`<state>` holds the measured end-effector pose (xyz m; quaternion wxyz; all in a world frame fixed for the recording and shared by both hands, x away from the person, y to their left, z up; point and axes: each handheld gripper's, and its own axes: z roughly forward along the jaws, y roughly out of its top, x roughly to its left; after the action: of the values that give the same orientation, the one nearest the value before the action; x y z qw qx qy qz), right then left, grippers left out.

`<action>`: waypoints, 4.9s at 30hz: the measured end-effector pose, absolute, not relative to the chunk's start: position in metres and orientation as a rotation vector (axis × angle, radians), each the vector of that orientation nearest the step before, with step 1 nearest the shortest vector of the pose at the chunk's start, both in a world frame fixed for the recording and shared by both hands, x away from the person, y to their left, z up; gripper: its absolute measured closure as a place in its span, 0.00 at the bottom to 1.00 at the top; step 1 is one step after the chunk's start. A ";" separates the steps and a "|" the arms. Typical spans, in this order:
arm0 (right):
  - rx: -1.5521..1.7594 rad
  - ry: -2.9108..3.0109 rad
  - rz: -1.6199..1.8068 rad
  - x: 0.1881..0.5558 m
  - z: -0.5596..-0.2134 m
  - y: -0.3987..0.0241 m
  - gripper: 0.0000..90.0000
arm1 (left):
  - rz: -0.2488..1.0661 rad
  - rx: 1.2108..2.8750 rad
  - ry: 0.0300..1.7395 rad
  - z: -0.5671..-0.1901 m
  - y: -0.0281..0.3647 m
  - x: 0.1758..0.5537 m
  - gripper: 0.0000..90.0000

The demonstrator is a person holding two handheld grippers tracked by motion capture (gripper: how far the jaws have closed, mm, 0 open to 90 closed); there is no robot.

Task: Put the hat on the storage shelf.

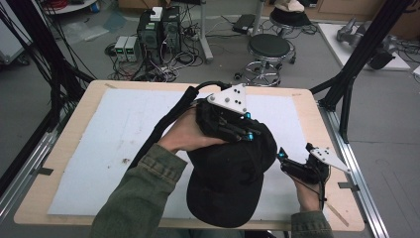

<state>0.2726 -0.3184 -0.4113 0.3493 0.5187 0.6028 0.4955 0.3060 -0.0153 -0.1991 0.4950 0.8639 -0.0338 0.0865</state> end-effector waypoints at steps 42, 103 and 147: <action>1.381 1.528 1.290 0.268 -0.411 -0.319 0.01 | 0.556 1.701 0.413 -0.223 0.144 0.297 0.28; 1.262 1.365 1.232 0.238 -0.428 -0.309 0.01 | 1.053 1.173 1.108 -0.410 0.289 0.236 0.25; 1.316 1.356 1.224 0.234 -0.434 -0.317 0.01 | 0.990 1.166 1.164 -0.432 0.287 0.242 0.24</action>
<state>0.2336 -0.3173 -0.4344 0.4305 0.5274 0.5437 0.4907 0.2425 0.2868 -0.4316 0.5729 0.4972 0.4963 0.4221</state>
